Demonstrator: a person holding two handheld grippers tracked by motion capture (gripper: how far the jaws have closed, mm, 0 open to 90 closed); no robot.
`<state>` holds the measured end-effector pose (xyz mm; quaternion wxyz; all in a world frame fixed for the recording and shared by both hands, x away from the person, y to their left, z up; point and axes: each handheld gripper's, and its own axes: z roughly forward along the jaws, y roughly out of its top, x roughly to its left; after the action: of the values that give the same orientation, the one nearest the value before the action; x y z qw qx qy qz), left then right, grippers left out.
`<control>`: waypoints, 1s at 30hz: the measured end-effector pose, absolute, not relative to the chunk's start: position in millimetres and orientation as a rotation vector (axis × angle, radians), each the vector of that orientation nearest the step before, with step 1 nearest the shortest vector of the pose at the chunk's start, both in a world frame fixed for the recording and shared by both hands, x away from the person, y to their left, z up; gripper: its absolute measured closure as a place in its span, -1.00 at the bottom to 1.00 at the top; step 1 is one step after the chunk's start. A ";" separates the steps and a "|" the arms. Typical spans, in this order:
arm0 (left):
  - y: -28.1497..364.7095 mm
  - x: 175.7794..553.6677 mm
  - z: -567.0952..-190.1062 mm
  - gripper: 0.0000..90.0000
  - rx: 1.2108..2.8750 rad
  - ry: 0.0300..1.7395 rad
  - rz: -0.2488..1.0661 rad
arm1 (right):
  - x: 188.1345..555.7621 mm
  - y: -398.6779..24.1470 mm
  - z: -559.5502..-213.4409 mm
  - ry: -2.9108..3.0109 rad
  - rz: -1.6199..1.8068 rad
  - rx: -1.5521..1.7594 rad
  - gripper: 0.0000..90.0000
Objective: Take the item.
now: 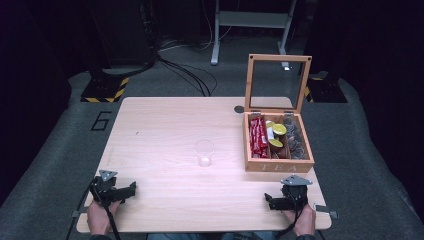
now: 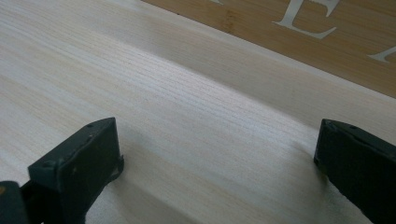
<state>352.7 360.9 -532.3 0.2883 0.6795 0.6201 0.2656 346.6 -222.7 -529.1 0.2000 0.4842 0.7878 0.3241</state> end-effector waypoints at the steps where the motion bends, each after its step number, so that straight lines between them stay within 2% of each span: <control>1: 360.1 353.4 -532.4 -0.99 1.811 1.659 0.715 | 346.5 -222.6 -529.1 2.198 0.909 1.358 -1.00; 13: 359.3 355.0 -532.1 -0.99 1.816 1.653 0.711 | 344.9 -224.4 -520.4 2.214 0.930 1.360 -0.94; 30: 359.4 354.5 -532.0 -0.99 1.817 1.659 0.703 | 340.8 -242.1 -462.4 2.161 1.007 1.397 -0.94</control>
<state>354.5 359.4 -532.0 0.2874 0.6801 0.6210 0.2630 340.8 -242.1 -462.4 0.1881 0.4966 0.7680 0.3580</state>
